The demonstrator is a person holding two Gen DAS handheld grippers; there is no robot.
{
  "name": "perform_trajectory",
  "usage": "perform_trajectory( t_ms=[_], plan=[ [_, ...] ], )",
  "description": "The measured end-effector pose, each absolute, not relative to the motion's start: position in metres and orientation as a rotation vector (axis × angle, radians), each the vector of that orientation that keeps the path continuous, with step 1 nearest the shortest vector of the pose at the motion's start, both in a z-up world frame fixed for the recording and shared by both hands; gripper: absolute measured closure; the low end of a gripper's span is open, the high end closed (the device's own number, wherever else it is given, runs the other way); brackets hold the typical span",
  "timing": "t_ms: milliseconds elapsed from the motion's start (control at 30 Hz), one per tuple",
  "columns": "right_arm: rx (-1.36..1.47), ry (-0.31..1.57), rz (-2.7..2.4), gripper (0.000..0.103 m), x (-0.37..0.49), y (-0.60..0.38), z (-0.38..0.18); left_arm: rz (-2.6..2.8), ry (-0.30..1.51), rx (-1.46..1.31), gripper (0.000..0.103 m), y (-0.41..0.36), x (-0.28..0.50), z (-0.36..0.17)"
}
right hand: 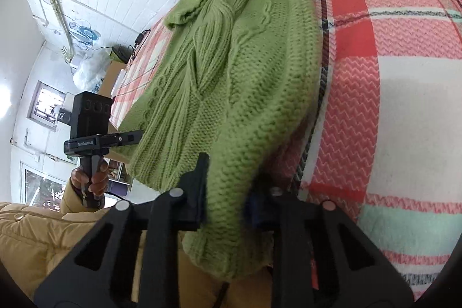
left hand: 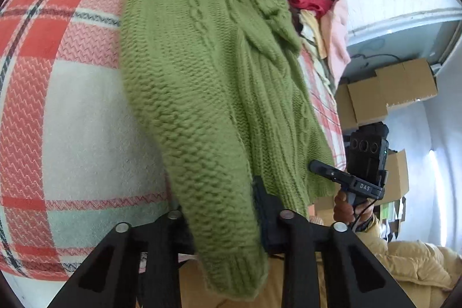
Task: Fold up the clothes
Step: 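Grasp the sweater hem with both grippers, then lift the hem with both grippers and fold it toward the collar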
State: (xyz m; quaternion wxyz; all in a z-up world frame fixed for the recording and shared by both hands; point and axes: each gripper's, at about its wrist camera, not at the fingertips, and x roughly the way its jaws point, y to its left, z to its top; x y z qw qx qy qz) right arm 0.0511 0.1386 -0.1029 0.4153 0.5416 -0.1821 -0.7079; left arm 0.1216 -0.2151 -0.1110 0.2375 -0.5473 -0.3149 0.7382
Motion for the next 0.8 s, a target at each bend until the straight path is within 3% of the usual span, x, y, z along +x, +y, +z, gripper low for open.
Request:
perform_trajectory(
  t_ms=[367,800],
  plan=[
    [1.120,-0.713,-1.683,0.084,0.035,0.151,-0.058,2.016,-1.035,-1.330,0.083,-0.237,0.112,-0.070],
    [0.963,-0.841,-1.696,0.084,-0.036,0.147,-0.009,2.090,-1.027,-1.213,0.083,-0.272,0.050,-0.004]
  ],
)
